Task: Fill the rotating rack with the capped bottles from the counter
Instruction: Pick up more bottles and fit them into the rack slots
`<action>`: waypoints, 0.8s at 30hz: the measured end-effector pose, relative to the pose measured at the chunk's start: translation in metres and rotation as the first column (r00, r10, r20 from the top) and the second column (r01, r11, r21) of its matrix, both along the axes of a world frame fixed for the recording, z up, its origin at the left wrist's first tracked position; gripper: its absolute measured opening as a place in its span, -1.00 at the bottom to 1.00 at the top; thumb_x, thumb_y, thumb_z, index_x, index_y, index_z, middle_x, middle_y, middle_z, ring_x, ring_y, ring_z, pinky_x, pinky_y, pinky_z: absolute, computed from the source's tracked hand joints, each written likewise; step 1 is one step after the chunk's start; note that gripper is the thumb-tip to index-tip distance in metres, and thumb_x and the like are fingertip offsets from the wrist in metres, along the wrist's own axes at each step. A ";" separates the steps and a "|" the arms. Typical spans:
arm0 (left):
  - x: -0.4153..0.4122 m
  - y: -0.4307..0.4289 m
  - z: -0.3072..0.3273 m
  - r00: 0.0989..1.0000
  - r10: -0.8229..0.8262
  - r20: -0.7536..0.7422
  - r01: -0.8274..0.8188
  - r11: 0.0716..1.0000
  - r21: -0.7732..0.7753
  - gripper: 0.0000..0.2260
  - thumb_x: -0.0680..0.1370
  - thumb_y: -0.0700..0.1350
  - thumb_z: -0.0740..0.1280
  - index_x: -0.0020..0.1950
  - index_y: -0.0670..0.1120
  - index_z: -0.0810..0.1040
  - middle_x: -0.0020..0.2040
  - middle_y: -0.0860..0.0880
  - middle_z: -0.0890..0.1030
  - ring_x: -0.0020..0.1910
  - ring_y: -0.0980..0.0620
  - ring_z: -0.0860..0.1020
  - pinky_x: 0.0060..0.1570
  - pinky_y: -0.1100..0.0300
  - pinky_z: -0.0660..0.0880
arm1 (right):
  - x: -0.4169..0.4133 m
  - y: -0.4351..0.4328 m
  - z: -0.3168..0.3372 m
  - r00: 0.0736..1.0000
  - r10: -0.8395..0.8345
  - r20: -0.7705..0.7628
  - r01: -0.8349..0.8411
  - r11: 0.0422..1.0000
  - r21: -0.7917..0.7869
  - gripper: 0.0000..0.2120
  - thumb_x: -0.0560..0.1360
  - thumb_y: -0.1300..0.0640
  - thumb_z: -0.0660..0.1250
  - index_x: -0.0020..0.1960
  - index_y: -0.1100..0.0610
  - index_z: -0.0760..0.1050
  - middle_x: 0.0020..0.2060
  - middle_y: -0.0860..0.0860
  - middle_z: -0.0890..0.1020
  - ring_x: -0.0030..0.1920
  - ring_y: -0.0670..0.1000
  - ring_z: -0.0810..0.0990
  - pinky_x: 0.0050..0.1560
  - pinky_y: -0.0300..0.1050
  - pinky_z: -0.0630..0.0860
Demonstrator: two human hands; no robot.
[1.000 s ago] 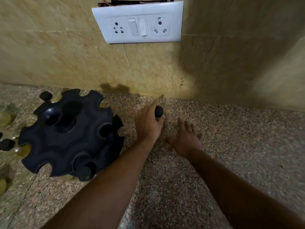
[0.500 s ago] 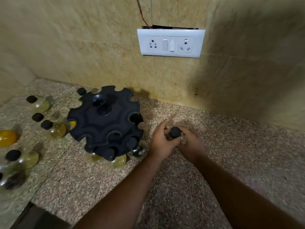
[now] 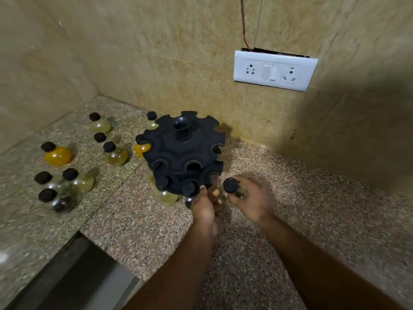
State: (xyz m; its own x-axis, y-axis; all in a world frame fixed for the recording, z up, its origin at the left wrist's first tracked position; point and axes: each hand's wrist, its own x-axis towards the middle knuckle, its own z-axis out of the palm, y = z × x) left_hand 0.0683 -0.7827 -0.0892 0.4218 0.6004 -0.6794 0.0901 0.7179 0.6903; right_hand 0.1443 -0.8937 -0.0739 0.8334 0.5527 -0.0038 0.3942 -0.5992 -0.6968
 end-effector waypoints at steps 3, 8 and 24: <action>-0.020 0.015 0.001 0.997 0.074 0.018 -0.074 0.997 -0.007 -0.70 0.67 0.07 0.23 0.16 -0.12 0.60 0.02 -0.12 0.69 -0.19 -0.06 0.60 -0.07 0.06 0.58 | -0.016 0.019 -0.004 0.998 0.062 -0.004 -0.062 0.998 0.027 -0.46 0.38 -0.11 0.52 0.34 -0.14 0.51 0.24 -0.10 0.60 0.17 0.02 0.60 0.08 -0.06 0.54; -0.051 0.048 0.007 1.000 -0.004 0.011 0.004 1.000 -0.021 -0.71 0.67 0.03 0.25 0.06 -0.18 0.61 -0.27 -0.04 0.68 -0.39 0.02 0.60 -0.40 0.22 0.45 | -0.043 0.048 -0.009 0.998 0.044 0.045 -0.045 0.999 0.025 -0.47 0.38 -0.14 0.53 0.32 -0.16 0.52 0.52 -0.11 0.23 0.32 0.01 0.49 0.15 -0.07 0.54; -0.063 0.086 0.009 0.921 -0.372 -0.119 0.377 0.926 0.023 -0.66 0.68 0.14 0.16 -0.14 -0.04 0.51 -0.48 0.08 0.43 -0.48 0.10 0.33 -0.42 0.16 0.22 | -0.019 0.075 -0.014 0.995 0.088 -0.036 -0.087 0.996 0.008 -0.40 0.33 -0.15 0.59 0.25 -0.11 0.38 0.29 -0.03 0.42 0.21 0.08 0.50 0.04 0.04 0.53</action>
